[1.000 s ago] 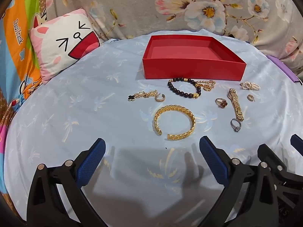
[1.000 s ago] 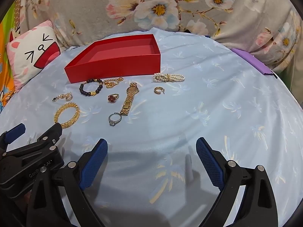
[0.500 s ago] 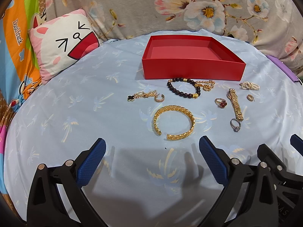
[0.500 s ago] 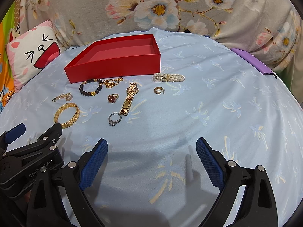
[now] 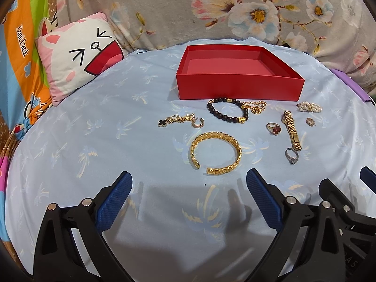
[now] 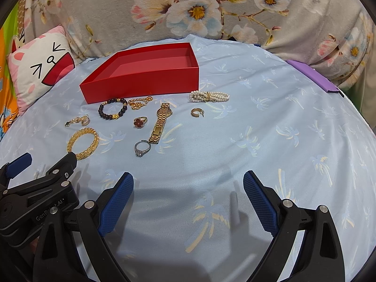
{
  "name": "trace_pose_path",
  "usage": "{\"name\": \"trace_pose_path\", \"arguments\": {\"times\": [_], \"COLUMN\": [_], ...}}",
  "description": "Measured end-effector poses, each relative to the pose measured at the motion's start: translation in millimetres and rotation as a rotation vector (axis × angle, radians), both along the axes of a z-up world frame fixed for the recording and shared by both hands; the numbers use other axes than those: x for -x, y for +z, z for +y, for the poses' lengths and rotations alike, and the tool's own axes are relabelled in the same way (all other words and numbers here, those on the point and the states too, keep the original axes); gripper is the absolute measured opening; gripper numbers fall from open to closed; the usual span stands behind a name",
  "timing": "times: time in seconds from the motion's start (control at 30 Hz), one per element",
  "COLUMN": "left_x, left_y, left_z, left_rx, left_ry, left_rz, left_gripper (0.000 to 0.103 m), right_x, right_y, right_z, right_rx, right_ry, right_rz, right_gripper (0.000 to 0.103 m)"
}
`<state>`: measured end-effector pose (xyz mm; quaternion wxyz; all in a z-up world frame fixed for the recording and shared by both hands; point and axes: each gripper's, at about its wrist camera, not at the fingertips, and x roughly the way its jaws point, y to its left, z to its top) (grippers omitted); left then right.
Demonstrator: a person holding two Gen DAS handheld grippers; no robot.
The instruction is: Organize jewelry
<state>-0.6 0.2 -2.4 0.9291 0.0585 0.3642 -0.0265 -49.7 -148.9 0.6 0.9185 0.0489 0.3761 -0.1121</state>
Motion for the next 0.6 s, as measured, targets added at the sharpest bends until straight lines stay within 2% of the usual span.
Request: {"name": "trace_pose_path", "arguments": {"times": [0.6], "left_x": [0.5], "left_y": [0.4], "left_z": [-0.4], "left_rx": [-0.003], "left_ry": [-0.001], "left_rz": [-0.002], "left_gripper": [0.095], "right_x": [-0.2], "right_y": [-0.4], "right_z": [-0.5], "right_rx": [0.000], "right_ry": [0.000], "right_rz": [0.000], "right_gripper": [0.093]}}
